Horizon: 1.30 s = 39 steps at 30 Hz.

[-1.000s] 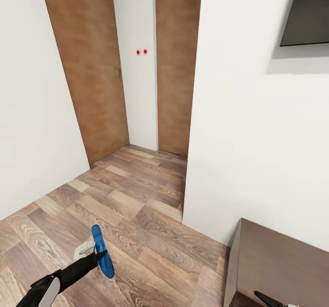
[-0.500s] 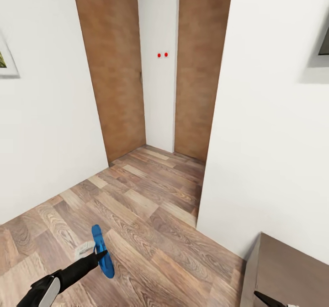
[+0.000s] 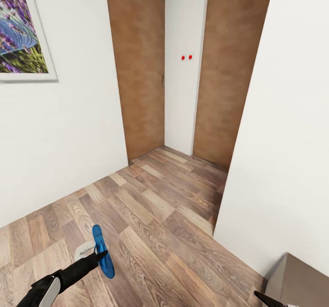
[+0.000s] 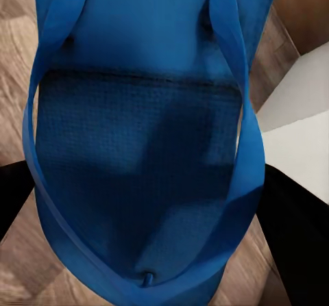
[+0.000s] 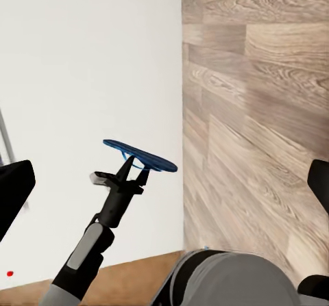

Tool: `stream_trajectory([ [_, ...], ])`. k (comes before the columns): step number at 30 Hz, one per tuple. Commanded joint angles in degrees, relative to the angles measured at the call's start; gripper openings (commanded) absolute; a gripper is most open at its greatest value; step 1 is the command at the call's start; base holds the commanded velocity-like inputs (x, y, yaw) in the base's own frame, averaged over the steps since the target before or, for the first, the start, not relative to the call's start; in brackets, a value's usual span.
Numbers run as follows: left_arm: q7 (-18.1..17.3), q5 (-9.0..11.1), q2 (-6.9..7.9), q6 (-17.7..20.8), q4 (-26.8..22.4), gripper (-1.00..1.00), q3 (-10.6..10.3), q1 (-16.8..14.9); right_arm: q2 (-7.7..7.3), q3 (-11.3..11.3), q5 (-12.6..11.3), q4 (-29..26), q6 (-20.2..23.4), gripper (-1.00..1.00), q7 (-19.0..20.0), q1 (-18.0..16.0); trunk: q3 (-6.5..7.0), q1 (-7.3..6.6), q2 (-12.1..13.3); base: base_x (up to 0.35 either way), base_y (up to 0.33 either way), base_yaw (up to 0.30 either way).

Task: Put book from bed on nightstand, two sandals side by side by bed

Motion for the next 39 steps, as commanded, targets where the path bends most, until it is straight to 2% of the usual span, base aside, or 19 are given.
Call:
stream_trajectory([
  [1, -0.2, 0.4, -0.02, 0.5, 0.0, -1.0, 0.1, 0.0, -0.01, 0.0, -0.1, 0.0, 0.3, 1.0, 0.0, 0.0, 0.13, -0.24, 0.4, 0.0, 0.0, 0.292],
  [4, -0.2, 0.4, -0.02, 0.5, 0.0, -1.0, 0.1, 0.0, -0.01, 0.0, 0.8, 0.0, 0.3, 1.0, 0.0, 0.0, 0.67, -0.89, 1.6, 0.0, 0.0, 0.292],
  [8, -0.1, 0.4, -0.02, 0.5, 0.0, -1.0, 0.1, 0.0, 0.04, 0.0, 3.4, 0.0, 0.3, 1.0, 0.0, 0.0, 1.39, -1.77, 3.2, 0.0, 0.0, 0.292],
  [11, -0.1, 0.4, -0.02, 0.5, 0.0, -1.0, 0.1, 0.0, 0.07, 0.0, 4.0, 0.0, 0.3, 1.0, 0.0, 0.0, 1.92, -2.43, 4.4, 0.0, 0.0, 0.292],
  [36, -0.1, 0.3, -0.35, 0.5, 1.4, -1.0, 0.0, 0.0, 0.25, 0.2, 4.4, 0.0, 0.2, 1.0, -0.1, 0.0, 6.41, -7.92, 14.4, 0.0, 0.0, 0.292],
  [39, 0.0, -0.5, -0.36, 0.4, 1.6, -1.0, 0.1, 0.0, 0.3, 0.2, 4.4, 0.0, 0.2, 1.0, -0.2, 0.0, 6.95, -8.58, 15.6, 0.0, 0.0, 0.292],
])
